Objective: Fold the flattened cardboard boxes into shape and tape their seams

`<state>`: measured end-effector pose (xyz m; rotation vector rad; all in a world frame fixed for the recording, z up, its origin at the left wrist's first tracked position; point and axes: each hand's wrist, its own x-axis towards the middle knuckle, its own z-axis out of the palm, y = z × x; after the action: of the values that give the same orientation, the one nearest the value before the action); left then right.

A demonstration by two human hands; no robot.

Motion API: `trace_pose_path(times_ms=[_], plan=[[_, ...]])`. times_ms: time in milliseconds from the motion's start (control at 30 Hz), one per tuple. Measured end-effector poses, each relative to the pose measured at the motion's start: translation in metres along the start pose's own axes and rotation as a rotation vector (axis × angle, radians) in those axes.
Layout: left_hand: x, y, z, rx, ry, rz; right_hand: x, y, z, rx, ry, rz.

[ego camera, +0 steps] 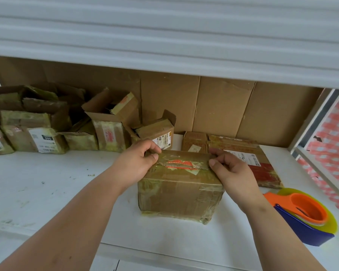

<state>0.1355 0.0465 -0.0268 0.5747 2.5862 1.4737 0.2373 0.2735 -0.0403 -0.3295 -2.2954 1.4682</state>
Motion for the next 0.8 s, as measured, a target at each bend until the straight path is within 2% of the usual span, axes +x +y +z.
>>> trace_pose_path(times_ms=[200,367,533,700,800], plan=[[-0.004,0.005,0.005,0.061,0.097,0.006,-0.003,0.001,-0.002,-0.014,-0.005,-0.018],[-0.004,0.009,0.006,-0.059,0.136,-0.031,-0.004,-0.003,-0.002,-0.040,-0.024,-0.036],[-0.008,0.012,0.011,0.117,0.193,0.002,-0.006,-0.006,-0.004,-0.107,-0.097,-0.054],[-0.020,0.005,0.011,0.150,0.086,0.068,-0.013,0.005,-0.016,-0.285,-0.243,-0.119],[-0.024,0.000,0.009,0.151,0.007,0.063,-0.013,0.009,-0.019,-0.490,-0.257,-0.200]])
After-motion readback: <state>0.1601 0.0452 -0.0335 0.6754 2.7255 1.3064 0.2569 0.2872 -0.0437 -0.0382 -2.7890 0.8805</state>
